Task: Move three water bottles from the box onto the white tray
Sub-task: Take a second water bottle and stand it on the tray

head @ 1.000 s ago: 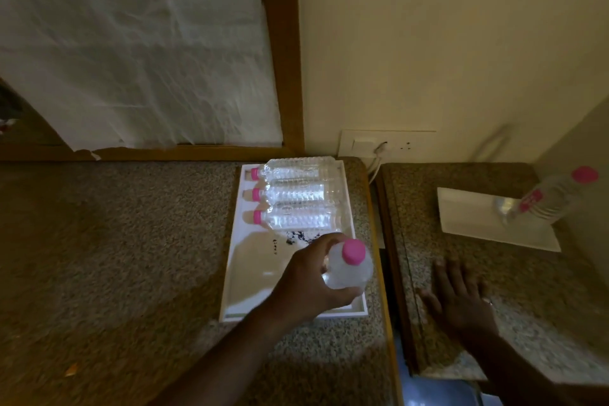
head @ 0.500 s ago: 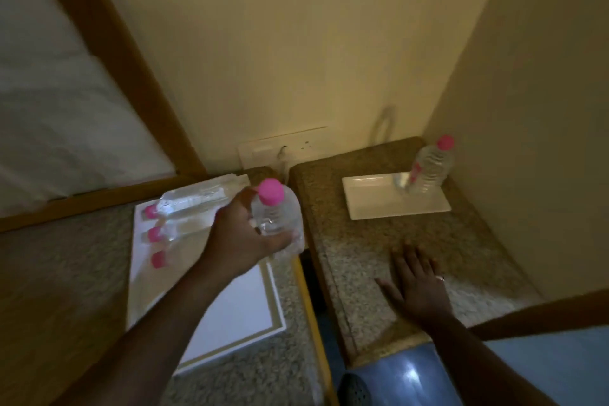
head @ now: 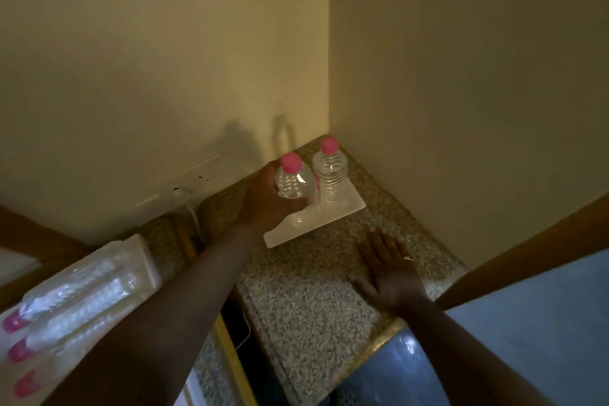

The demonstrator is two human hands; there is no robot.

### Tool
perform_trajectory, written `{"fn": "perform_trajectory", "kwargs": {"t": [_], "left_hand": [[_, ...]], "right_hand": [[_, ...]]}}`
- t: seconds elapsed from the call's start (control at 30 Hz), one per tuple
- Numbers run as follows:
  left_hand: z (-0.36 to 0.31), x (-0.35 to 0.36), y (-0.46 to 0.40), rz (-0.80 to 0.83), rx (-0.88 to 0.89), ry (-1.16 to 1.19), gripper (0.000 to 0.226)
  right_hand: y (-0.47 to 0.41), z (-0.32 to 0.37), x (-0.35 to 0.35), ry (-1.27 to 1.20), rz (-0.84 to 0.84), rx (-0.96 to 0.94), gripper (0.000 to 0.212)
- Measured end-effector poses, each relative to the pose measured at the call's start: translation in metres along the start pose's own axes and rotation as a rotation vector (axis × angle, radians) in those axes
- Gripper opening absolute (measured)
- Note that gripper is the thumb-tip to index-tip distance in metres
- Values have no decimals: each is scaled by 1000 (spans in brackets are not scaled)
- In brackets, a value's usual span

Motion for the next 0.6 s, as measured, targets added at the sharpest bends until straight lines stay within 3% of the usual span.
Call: {"fn": "perform_trajectory", "kwargs": {"t": [0.6], "left_hand": [[51,31,-32,70,-79,61,79]], "right_hand": [[-1,-2,2,6,-18,0,81]]}}
Point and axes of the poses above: each hand's wrist, its own y-axis away from the middle knuckle, its own x-axis out of the palm, z = x × y, the point moved 7 cm from there along -y, towards the middle knuckle, and after that the axes turned 13 degrees about x, right-handed, at the moved point
